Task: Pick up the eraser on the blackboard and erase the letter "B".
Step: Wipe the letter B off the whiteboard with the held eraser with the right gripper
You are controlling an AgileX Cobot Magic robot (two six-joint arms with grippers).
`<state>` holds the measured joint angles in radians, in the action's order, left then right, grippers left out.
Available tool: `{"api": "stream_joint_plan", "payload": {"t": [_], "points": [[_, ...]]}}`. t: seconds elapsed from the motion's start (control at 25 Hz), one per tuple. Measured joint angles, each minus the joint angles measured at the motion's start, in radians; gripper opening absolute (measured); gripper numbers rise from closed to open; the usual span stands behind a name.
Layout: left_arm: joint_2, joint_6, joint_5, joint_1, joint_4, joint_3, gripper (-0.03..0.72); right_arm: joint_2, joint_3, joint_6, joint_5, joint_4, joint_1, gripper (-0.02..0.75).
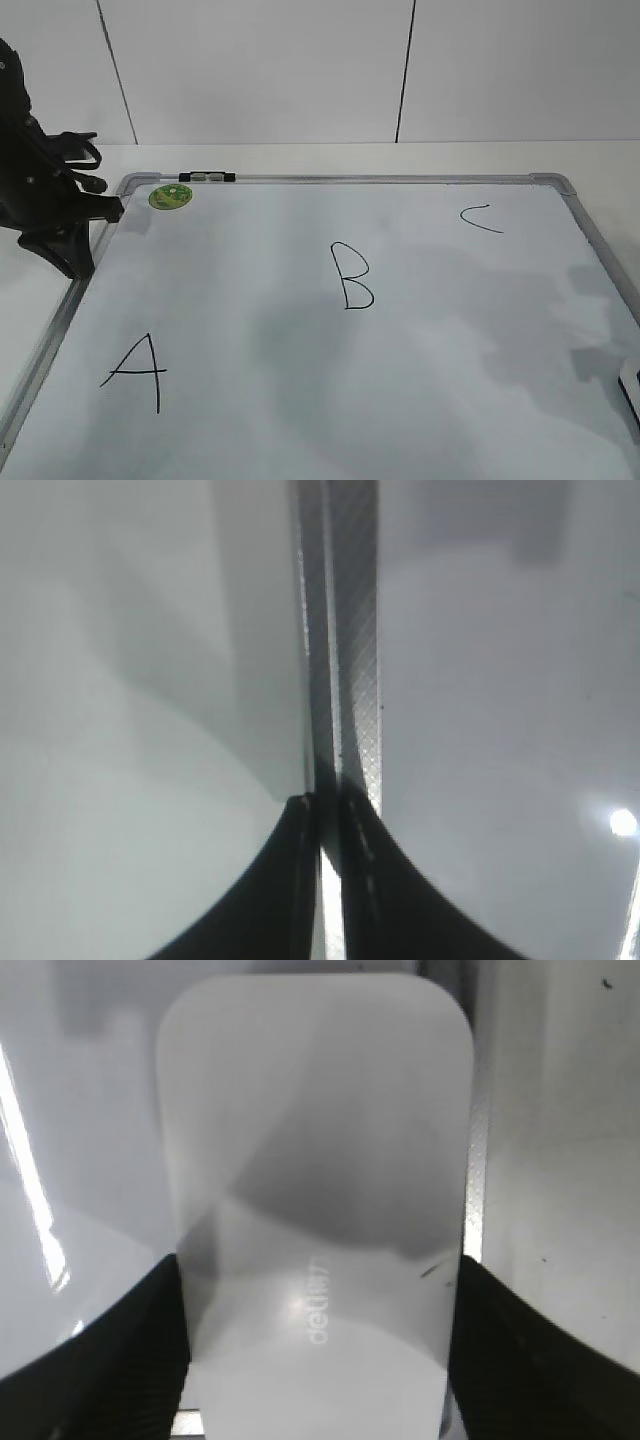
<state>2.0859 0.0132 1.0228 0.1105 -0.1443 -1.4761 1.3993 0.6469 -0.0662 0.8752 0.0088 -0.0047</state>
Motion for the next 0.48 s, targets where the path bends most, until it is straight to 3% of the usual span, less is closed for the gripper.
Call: {"api": "stream_joint_plan", "payload": {"t": [0.48], "points": [[0.0, 0.0, 0.004, 0.0, -0.005, 0.0, 0.02, 0.002, 0.002, 0.0, 0.034, 0.002, 0.0, 0.534]]}}
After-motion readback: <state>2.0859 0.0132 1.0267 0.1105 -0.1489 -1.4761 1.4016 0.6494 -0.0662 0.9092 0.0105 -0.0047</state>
